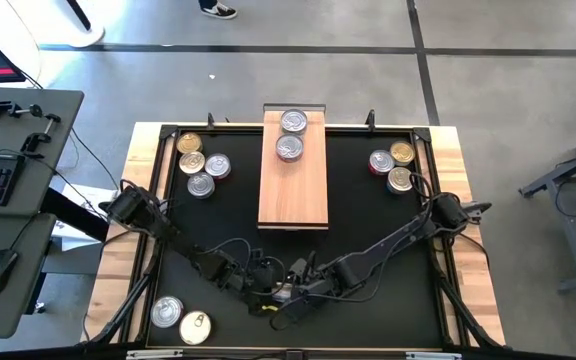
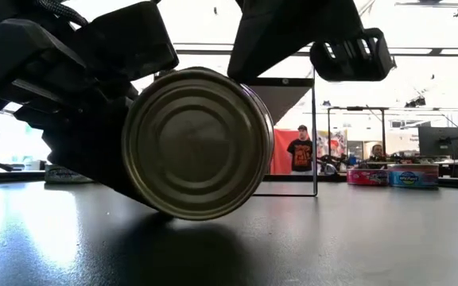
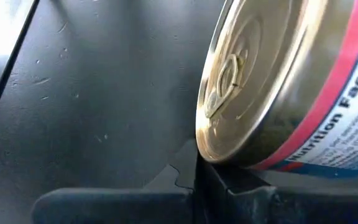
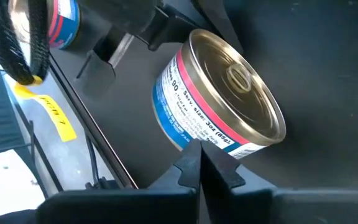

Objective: Stack canned seafood by type on shelf
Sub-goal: Put the blue pink tuna can on the shelf

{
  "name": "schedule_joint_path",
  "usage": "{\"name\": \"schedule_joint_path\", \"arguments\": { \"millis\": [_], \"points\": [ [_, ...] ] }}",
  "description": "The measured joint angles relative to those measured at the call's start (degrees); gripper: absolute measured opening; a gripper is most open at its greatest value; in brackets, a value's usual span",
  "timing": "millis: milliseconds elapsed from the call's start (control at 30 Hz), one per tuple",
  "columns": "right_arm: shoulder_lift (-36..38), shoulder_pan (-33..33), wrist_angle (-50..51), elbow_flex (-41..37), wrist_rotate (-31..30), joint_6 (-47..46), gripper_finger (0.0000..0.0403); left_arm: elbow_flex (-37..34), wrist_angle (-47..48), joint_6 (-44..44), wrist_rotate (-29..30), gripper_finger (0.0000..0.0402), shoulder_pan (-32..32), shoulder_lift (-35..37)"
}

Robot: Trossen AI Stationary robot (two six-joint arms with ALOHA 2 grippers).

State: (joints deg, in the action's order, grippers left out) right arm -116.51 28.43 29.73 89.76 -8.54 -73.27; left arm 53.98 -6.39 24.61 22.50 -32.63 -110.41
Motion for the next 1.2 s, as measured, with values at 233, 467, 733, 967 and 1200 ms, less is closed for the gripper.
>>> {"name": "schedule_joint_path", "arguments": {
  "millis": [233, 467, 733, 967, 1200],
  "points": [
    [0.08, 0.01, 0.56, -0.06, 0.25, 1.89, 0.0, 0.39, 2.15, -0.69, -0.45, 0.0, -0.03, 0.05],
    [1.66, -0.46, 2.31, -0.13, -0.78, 4.25, 0.0, 0.39, 5.09, -1.93, -1.68, 0.0, 0.05, 1.86],
    [5.13, -1.25, 5.53, -0.15, 0.02, 13.68, 0.0, 0.44, 9.62, -2.61, -1.57, 0.0, 0.05, 2.51],
    [11.66, -1.34, 8.73, -0.15, 5.03, 33.39, 0.0019, 0.24, 17.8, 4.6, -2.07, 0.0, -2.41, 5.48],
    [10.42, -1.59, 14.85, -0.15, 15.81, 43.27, 0.0163, 0.17, 22.91, 13.84, 1.46, 0.0, -8.0, 10.49]
  ]
}}
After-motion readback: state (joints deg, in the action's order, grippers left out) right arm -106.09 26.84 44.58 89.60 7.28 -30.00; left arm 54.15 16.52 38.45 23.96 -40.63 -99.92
